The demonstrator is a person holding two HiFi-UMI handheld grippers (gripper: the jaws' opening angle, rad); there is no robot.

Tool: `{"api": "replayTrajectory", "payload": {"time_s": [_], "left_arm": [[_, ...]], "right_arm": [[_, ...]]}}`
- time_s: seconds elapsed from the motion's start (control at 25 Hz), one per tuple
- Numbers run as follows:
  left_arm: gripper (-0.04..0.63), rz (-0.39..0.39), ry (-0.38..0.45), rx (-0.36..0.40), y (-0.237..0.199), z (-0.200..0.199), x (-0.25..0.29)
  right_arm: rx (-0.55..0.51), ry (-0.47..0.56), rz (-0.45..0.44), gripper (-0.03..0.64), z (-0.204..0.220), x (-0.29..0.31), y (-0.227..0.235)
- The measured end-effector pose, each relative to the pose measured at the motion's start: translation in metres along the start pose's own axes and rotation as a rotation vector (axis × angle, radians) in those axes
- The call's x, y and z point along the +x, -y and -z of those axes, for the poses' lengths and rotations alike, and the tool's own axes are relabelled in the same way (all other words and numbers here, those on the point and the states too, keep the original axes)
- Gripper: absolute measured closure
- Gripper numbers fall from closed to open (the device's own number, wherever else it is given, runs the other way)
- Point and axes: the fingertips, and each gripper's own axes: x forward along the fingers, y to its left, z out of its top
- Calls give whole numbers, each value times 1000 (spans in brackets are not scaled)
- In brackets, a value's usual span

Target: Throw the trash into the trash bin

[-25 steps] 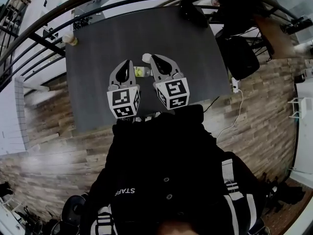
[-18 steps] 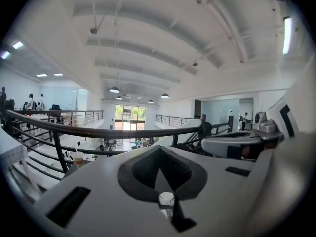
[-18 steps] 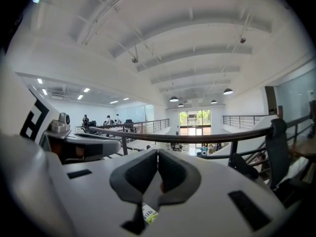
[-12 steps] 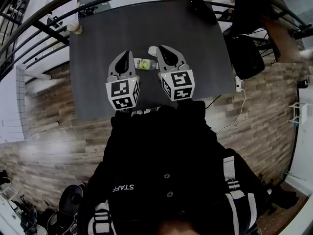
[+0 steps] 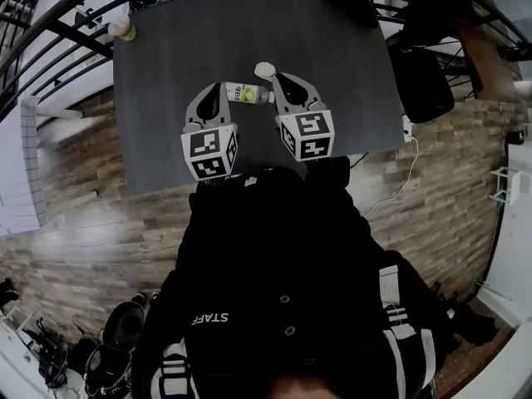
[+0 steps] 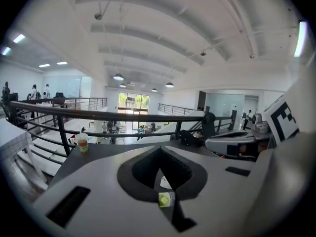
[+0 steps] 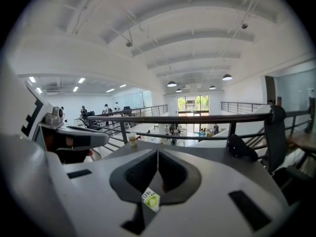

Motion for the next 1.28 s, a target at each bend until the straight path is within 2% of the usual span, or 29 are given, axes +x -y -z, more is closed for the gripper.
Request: {"api": "replayTrajectory", "payload": {"time_s": [0.36, 0.64, 0.84, 0.88, 0.92, 1.28], "left_arm": [[595, -20, -124, -63, -22, 55, 24], [595, -30, -215, -121, -40, 103, 35], [595, -51, -285, -148, -52, 135, 45], [595, -57, -289, -154, -54, 139, 47], [595, -62, -294, -161, -57, 143, 48], [595, -65, -364, -210, -80, 179, 55]], "right_arm": [[31, -191, -38, 597, 71, 38, -1], [3, -305, -112, 597, 116, 74, -23], [-41, -389, -199, 595, 147, 102, -34], [-53, -407, -213, 585, 153, 107, -35], [-65, -424, -225, 546, 159, 112, -36], [-213, -555, -332, 448, 204, 156, -54]]}}
